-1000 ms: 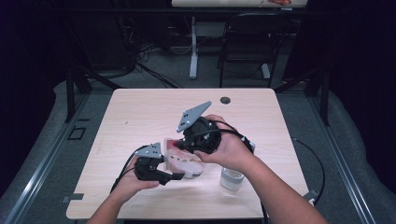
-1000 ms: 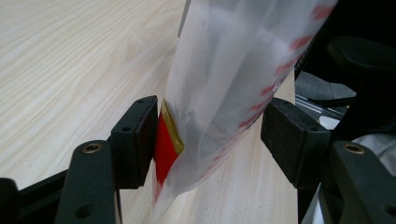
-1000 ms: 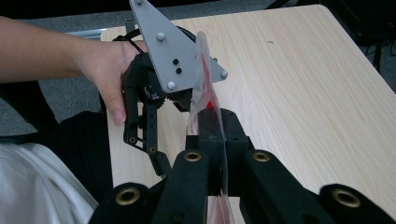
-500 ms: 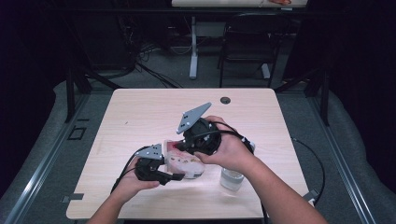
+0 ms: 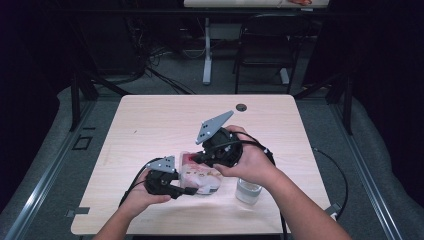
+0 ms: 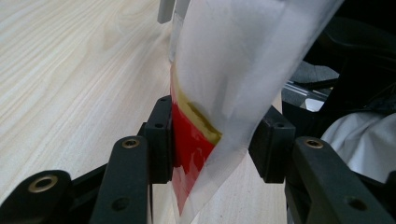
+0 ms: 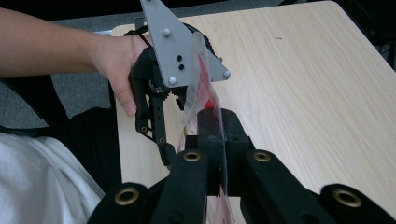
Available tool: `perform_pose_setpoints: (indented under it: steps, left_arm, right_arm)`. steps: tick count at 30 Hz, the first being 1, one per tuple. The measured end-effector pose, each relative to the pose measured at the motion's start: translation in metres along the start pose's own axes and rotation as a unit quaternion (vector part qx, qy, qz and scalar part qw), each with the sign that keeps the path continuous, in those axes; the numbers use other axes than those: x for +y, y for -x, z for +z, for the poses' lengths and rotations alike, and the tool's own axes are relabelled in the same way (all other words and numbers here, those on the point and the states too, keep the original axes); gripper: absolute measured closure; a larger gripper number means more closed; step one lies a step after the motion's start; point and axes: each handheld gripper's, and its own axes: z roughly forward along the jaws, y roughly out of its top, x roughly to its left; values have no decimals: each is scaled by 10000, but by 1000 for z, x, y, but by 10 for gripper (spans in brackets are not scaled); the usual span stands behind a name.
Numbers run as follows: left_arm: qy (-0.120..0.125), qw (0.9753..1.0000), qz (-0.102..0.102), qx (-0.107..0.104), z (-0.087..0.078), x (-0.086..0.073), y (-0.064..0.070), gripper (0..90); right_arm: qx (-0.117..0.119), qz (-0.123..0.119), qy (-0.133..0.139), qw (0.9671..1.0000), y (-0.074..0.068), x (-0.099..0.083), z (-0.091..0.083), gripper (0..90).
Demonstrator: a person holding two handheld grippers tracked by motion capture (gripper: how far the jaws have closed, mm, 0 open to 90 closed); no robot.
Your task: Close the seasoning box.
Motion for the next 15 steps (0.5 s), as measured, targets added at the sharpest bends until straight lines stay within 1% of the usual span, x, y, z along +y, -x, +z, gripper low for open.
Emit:
perform_pose_setpoints:
  steps: [6,8,10,12,15]
  left_arm:
    - [-201,9997,73,152,-4,3,2,584]
    - [-277,9994,71,174,-5,4,3,586]
    - [-352,9991,75,217,-5,4,3,587]
    - [-371,9990,64,221,-5,4,3,588]
    - [-468,9985,57,284,-5,5,4,589]
  right_arm:
    - [15,43,33,10000,2,-7,-4,885]
    - [8,95,75,9999,2,-9,-4,883]
    - [-3,98,53,9999,2,-10,-4,882]
    - [6,133,83,9999,2,-13,-4,879]
    - [-8,161,100,9998,4,-16,-4,872]
